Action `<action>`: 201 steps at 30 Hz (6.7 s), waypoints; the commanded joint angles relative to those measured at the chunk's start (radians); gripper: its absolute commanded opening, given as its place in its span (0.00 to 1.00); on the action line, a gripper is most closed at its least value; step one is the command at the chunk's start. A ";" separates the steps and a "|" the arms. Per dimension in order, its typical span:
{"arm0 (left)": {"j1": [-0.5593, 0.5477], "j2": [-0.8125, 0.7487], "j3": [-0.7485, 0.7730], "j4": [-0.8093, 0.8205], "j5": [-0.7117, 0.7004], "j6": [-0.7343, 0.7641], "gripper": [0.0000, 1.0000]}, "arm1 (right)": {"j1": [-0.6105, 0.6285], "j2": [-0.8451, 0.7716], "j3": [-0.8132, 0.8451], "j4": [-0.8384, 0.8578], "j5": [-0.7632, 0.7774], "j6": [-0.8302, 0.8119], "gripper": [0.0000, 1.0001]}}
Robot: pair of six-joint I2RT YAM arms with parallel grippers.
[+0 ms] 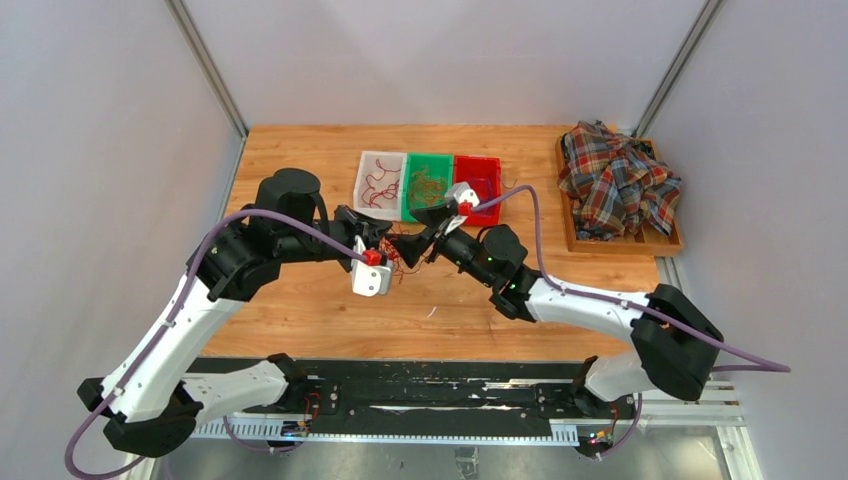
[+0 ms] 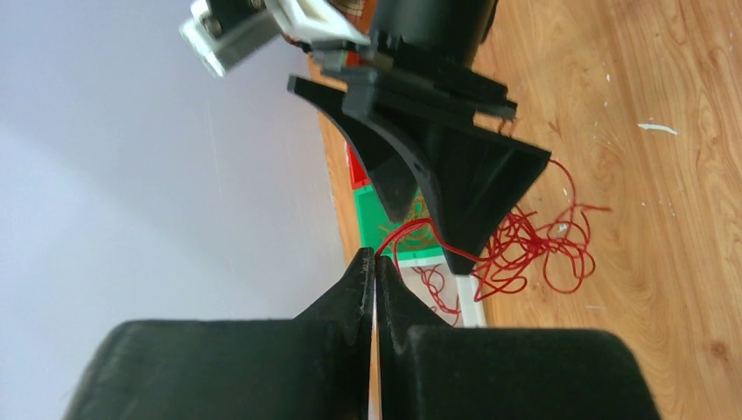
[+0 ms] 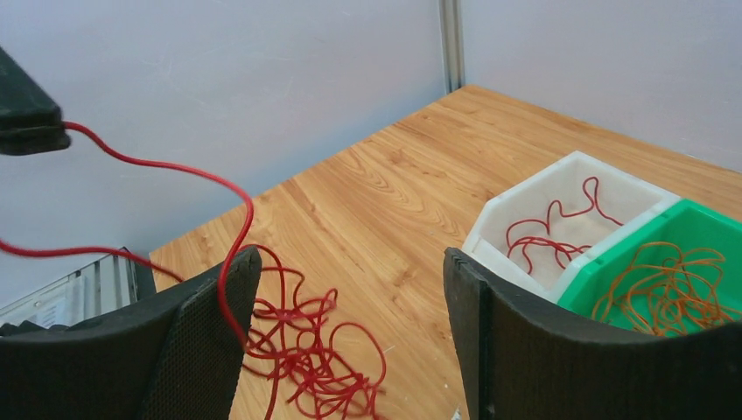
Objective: Untangle the cables
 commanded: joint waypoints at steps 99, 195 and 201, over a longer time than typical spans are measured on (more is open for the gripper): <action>-0.075 0.155 0.533 0.448 -0.207 0.208 0.01 | 0.016 0.408 -0.020 0.182 -0.024 0.023 0.52; 0.232 0.510 -0.412 0.035 0.150 -0.235 0.51 | 0.027 -0.242 -0.437 -0.048 0.252 -0.017 0.68; 0.232 0.474 -0.441 0.089 0.119 -0.257 0.26 | 0.028 -0.254 -0.445 -0.050 0.222 0.013 0.69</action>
